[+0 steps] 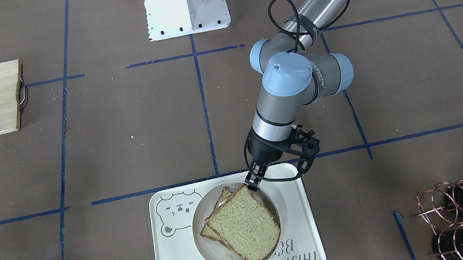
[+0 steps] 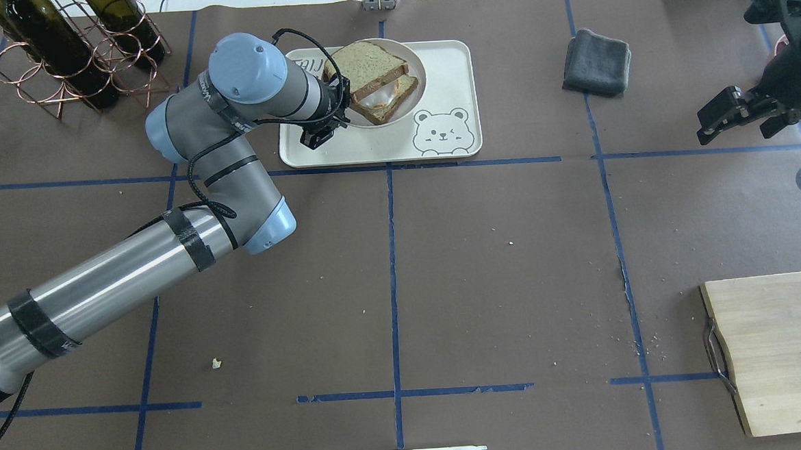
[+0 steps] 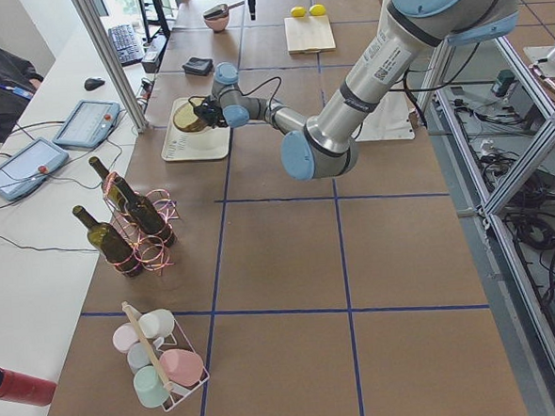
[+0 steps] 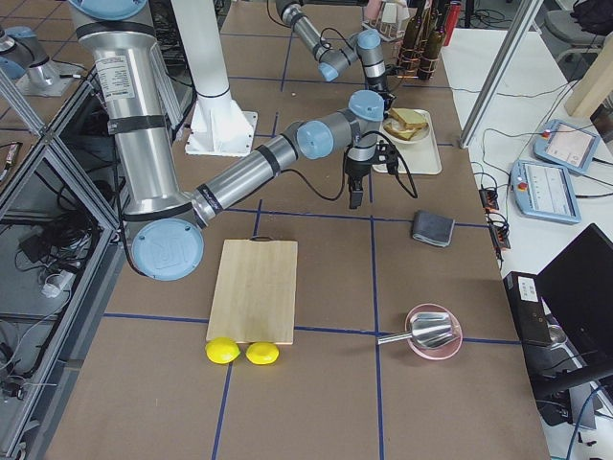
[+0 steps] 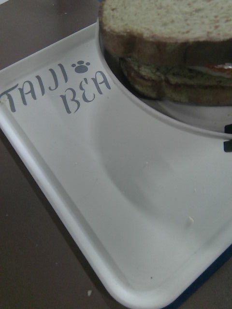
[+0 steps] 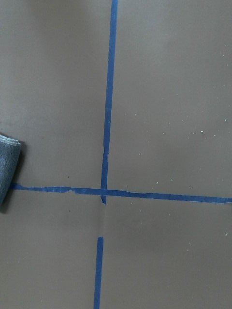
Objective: Make sandwich and place on tray
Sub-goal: 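Carry the plate with the left gripper onto the white tray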
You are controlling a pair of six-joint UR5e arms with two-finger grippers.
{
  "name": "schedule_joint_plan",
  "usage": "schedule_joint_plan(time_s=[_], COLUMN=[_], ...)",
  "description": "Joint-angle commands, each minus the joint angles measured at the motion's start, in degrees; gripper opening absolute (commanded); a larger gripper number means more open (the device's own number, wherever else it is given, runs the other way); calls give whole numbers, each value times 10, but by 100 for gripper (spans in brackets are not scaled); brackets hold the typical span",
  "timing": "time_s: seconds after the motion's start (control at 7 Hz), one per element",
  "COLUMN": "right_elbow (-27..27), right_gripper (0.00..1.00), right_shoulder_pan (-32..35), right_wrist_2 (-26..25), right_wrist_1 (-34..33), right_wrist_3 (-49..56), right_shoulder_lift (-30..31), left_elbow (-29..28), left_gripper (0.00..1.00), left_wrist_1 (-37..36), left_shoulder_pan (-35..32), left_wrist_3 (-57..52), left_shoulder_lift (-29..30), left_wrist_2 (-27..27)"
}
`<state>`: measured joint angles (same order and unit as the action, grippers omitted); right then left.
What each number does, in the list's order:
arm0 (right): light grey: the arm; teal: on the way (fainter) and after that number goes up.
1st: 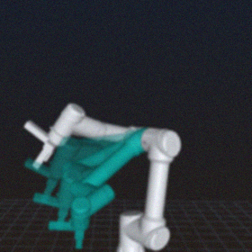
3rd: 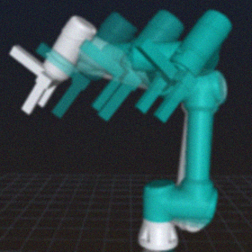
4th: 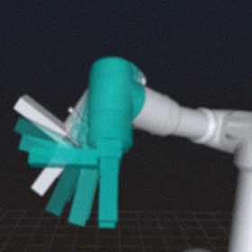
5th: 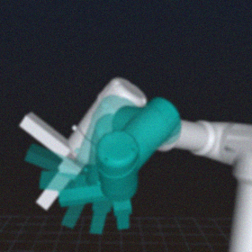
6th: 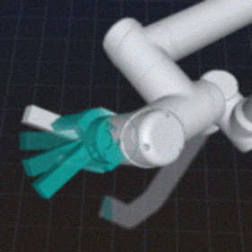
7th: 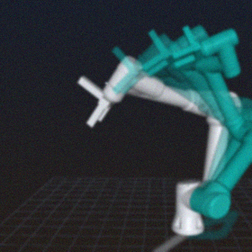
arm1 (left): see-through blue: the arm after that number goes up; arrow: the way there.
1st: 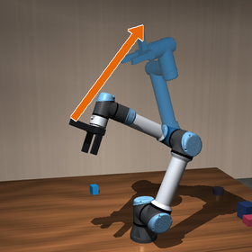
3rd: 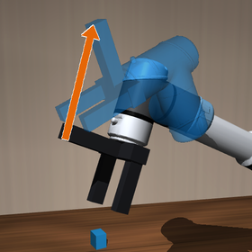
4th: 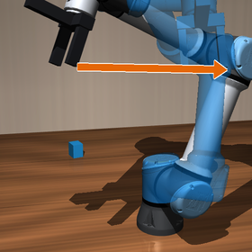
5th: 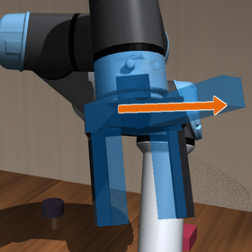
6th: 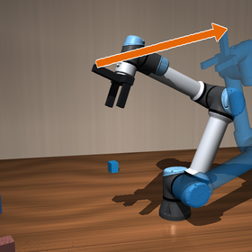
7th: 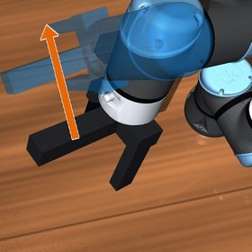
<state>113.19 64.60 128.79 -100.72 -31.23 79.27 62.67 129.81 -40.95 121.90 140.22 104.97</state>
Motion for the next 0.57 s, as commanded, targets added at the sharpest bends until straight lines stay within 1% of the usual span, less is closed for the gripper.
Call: schedule_joint_plan(time_s=[0.0, 0.14, 0.29, 0.43], right_elbow=[0, 0, 0, 0], right_gripper=[100, 100, 100, 100], right_shoulder_pan=[0, 1, 1, 1], right_wrist_2=[0, 0, -1, -1], right_wrist_1=[0, 0, 0, 0], right_wrist_3=[-1, -1, -1, -2], right_shoulder_lift=[0, 0, -1, -2], left_elbow=[-30, -28, 2, 74], left_gripper=[0, 60, 100, 100], left_wrist_1=[19, 19, 19, 19], left_shoulder_pan=[0, 1, 1, 1], left_wrist_3=[3, -9, -58, -71], left_shoulder_lift=[13, 10, -14, -73], left_wrist_2=[-13, -12, -12, -7])
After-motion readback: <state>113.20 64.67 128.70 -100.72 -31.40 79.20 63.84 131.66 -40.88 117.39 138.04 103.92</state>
